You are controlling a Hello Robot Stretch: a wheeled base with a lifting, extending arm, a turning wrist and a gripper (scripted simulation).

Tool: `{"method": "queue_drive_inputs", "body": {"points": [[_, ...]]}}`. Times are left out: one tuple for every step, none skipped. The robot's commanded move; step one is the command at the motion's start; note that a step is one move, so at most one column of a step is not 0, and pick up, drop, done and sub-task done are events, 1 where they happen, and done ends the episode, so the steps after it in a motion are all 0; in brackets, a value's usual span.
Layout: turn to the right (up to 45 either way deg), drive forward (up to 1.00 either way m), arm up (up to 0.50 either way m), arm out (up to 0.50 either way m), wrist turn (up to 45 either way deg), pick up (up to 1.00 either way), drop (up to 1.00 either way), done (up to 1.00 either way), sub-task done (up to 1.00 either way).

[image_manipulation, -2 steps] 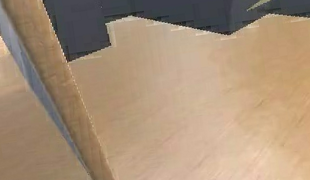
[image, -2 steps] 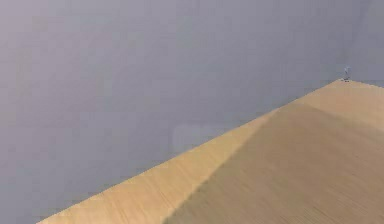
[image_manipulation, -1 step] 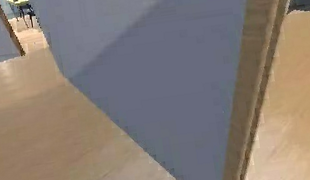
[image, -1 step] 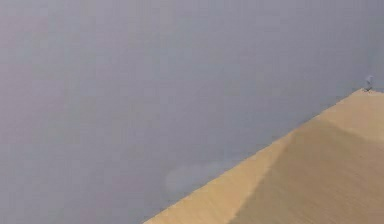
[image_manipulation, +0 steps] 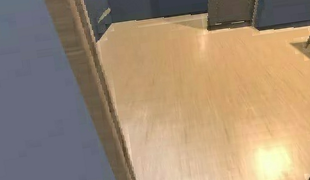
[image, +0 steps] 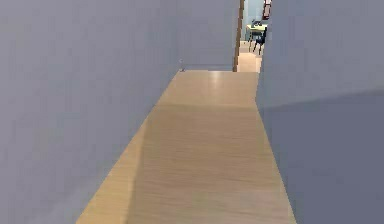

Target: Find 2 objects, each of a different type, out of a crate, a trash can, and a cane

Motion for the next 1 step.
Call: {"method": "queue_drive_inputs", "body": {"points": [[6.0, 0.0, 0.0, 0.0, 0.0, 0.0, 0.0, 0.0, 0.0]]}}
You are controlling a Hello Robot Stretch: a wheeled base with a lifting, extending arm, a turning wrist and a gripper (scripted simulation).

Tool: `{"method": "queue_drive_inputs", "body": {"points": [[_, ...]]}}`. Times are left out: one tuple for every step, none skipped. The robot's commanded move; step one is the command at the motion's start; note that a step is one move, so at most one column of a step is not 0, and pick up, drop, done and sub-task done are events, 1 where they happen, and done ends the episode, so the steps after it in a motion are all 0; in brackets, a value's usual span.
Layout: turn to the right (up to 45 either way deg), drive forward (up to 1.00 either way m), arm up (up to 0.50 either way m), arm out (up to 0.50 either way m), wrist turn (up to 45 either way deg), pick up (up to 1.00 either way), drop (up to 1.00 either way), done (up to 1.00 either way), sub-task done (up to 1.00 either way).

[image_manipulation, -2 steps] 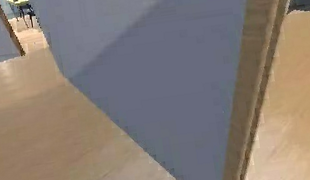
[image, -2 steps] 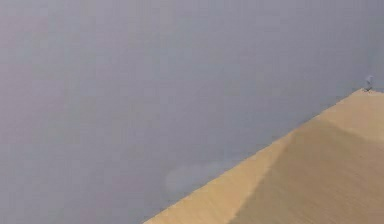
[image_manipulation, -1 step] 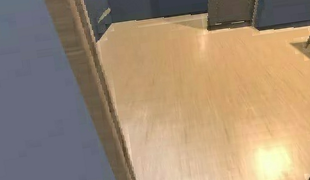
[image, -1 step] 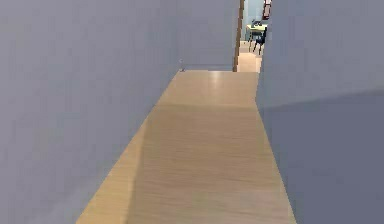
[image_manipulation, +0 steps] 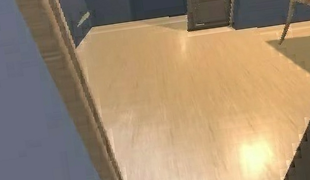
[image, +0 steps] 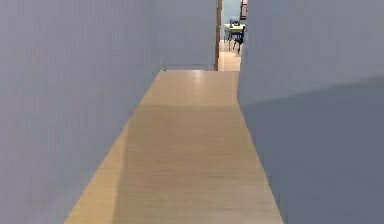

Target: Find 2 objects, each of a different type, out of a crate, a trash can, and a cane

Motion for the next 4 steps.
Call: {"method": "queue_drive_inputs", "body": {"points": [[0.0, 1.0, 0.0, 0.0, 0.0, 0.0, 0.0, 0.0, 0.0], [3.0, 0.0, 0.0, 0.0, 0.0, 0.0, 0.0, 0.0, 0.0], [0.0, 1.0, 0.0, 0.0, 0.0, 0.0, 0.0, 0.0, 0.0], [0.0, 1.0, 0.0, 0.0, 0.0, 0.0, 0.0, 0.0, 0.0]]}}
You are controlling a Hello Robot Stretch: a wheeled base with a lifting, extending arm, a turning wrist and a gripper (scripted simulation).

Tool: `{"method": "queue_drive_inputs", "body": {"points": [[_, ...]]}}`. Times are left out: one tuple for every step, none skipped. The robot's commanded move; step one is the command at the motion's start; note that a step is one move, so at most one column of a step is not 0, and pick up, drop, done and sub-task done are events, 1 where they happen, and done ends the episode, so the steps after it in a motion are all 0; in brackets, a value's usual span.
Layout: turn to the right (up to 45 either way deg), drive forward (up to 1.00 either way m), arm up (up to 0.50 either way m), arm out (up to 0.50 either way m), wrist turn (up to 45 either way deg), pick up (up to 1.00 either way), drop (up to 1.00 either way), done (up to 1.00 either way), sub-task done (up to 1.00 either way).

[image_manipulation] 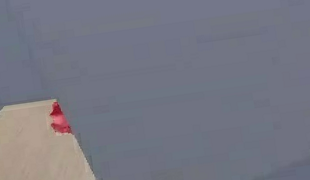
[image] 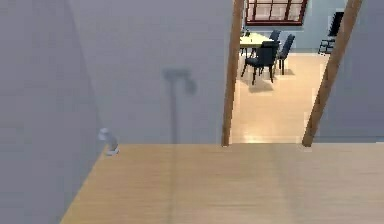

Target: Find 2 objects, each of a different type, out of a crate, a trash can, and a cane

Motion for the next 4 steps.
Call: {"method": "queue_drive_inputs", "body": {"points": [[0.0, 0.5, 0.0, 0.0, 0.0, 0.0, 0.0, 0.0, 0.0], [45.0, 0.0, 0.0, 0.0, 0.0, 0.0, 0.0, 0.0, 0.0], [15.0, 0.0, 0.0, 0.0, 0.0, 0.0, 0.0, 0.0, 0.0], [3.0, 0.0, 0.0, 0.0, 0.0, 0.0, 0.0, 0.0, 0.0]]}}
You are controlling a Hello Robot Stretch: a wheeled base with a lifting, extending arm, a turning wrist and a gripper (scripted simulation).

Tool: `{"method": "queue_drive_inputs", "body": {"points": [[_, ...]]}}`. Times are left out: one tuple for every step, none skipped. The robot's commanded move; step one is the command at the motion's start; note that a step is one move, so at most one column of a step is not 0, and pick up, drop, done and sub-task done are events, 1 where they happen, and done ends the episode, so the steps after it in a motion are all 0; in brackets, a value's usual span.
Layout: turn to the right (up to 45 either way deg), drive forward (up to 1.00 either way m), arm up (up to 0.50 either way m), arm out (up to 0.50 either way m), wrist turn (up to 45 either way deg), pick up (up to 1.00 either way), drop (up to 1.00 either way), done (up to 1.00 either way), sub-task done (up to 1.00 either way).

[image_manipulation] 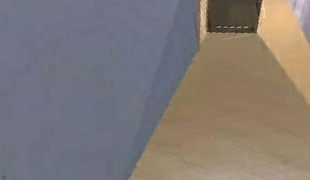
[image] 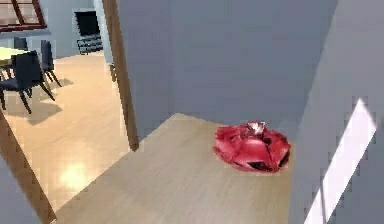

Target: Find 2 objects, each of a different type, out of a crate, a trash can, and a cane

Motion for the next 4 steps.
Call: {"method": "queue_drive_inputs", "body": {"points": [[-45.0, 0.0, 0.0, 0.0, 0.0, 0.0, 0.0, 0.0, 0.0], [-15.0, 0.0, 0.0, 0.0, 0.0, 0.0, 0.0, 0.0, 0.0], [-3.0, 0.0, 0.0, 0.0, 0.0, 0.0, 0.0, 0.0, 0.0], [0.0, 0.15, 0.0, 0.0, 0.0, 0.0, 0.0, 0.0, 0.0]]}}
